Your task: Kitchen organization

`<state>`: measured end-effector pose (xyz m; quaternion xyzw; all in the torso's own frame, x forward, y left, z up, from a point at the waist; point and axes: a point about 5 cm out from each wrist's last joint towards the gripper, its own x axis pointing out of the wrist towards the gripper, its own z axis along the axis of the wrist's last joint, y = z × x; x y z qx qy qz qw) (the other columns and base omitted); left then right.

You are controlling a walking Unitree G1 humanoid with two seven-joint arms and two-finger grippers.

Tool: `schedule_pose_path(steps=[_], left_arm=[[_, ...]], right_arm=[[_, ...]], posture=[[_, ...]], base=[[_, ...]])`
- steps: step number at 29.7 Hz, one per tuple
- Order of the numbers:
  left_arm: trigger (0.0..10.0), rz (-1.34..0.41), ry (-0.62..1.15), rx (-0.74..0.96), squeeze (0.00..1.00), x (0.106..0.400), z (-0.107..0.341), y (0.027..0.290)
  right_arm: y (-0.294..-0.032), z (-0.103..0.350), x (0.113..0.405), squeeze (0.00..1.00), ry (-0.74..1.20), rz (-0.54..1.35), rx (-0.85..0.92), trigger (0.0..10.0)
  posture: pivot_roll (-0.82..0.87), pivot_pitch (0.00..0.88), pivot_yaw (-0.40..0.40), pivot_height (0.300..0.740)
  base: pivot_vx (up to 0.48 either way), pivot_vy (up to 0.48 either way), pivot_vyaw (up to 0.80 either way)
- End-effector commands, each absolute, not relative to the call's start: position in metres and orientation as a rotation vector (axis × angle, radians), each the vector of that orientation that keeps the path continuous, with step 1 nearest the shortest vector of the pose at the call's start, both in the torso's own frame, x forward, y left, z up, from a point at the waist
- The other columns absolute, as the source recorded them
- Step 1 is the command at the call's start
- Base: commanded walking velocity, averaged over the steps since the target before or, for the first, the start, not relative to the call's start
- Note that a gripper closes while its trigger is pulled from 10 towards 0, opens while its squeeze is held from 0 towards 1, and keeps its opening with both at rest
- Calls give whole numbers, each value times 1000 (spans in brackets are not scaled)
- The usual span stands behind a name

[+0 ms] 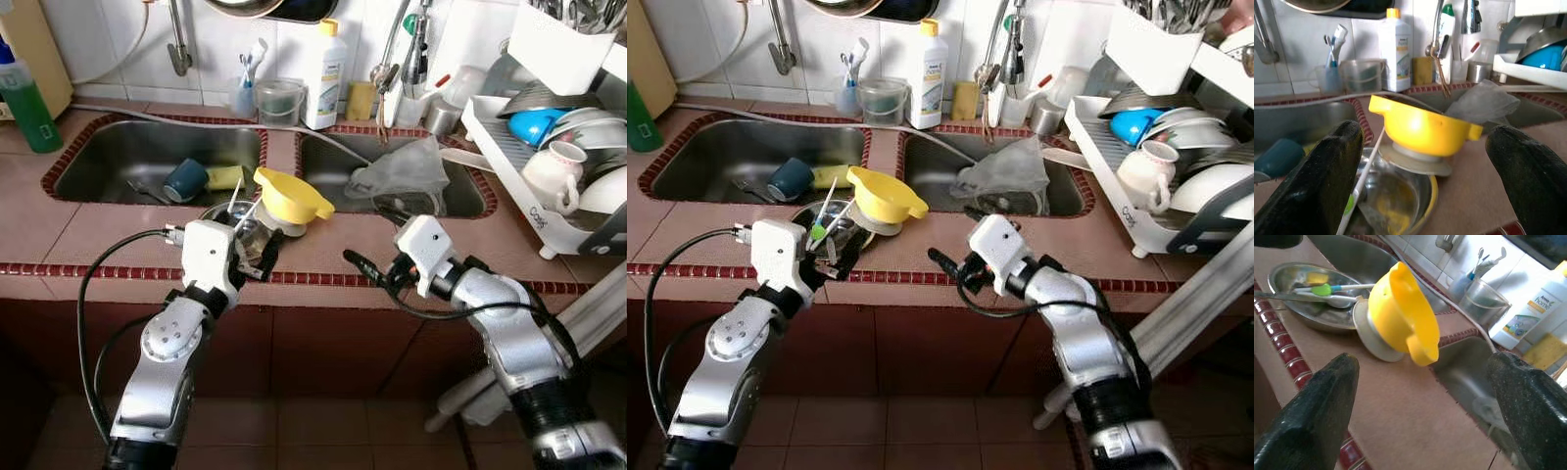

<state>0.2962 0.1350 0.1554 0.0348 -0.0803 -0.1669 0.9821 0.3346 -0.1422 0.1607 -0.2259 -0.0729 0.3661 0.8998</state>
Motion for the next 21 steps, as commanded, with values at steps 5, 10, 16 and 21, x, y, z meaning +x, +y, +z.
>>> schedule_pose_path(steps=[5,10,16,21], left_arm=[[10000,-355,-195,70,0,302,169,138],[10000,-397,-209,62,0,301,176,144],[10000,-481,-198,86,0,292,180,153],[10000,-526,-201,125,0,287,186,158]], right_arm=[[-150,175,347,0,-178,748,-477,10000],[-147,185,355,0,-196,774,-452,10000],[-139,196,360,0,-211,837,-383,10000],[-134,203,361,0,-213,914,-307,10000]], posture=[[16,101,-90,740],[21,146,-96,740],[27,201,-98,740],[39,236,-95,740]], base=[[0,0,0],[0,0,0],[0,0,0],[0,0,0]])
